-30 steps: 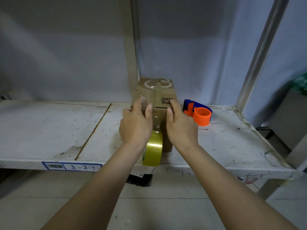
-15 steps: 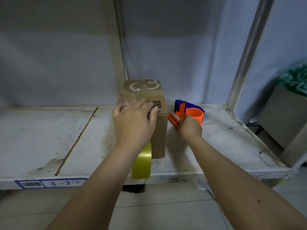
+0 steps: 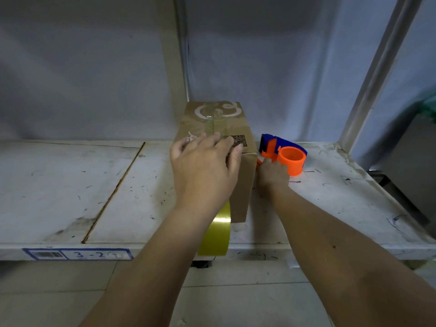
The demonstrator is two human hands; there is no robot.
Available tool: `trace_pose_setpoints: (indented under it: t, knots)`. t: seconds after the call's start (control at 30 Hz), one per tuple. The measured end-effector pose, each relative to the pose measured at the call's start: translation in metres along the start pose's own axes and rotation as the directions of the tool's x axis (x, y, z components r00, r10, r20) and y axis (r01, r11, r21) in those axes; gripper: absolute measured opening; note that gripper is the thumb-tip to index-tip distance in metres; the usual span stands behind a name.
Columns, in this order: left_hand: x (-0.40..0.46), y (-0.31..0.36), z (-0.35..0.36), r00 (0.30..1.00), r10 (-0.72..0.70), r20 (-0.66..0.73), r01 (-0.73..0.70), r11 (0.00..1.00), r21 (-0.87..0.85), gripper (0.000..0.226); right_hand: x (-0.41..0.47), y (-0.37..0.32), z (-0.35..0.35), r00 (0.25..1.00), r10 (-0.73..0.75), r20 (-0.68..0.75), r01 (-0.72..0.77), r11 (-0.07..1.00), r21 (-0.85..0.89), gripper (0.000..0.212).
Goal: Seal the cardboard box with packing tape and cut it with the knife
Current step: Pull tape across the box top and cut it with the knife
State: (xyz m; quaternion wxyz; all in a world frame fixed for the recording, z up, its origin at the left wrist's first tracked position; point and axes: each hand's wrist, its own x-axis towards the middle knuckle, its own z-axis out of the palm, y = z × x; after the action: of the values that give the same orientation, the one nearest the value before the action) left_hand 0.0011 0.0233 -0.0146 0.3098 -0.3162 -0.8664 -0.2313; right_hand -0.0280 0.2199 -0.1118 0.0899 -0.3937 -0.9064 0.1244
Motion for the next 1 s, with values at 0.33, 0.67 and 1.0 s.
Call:
trace_pose_setpoints:
  t: [0.33, 0.67, 1.0]
  knots:
    - [-0.001, -0.001, -0.018, 0.978, 0.018, 0.209, -0.023, 0.999, 0.023, 0.047, -0.055, 0.027, -0.063, 0.962, 0.056, 0.267, -0.248, 0.581, 0.775, 0.039]
    - [-0.042, 0.010, -0.035, 0.982, -0.176, -0.063, 0.161, 0.968, -0.192, 0.031, -0.129, 0.038, -0.130, 0.909, -0.313, 0.274, -0.284, 0.017, 0.959, 0.026]
    - [-0.056, 0.019, -0.039, 0.643, -0.588, 0.491, 0.765, 0.526, -0.372, 0.048, -0.166, 0.005, -0.147, 0.903, -0.421, -0.088, 0.333, 0.555, 0.762, 0.025]
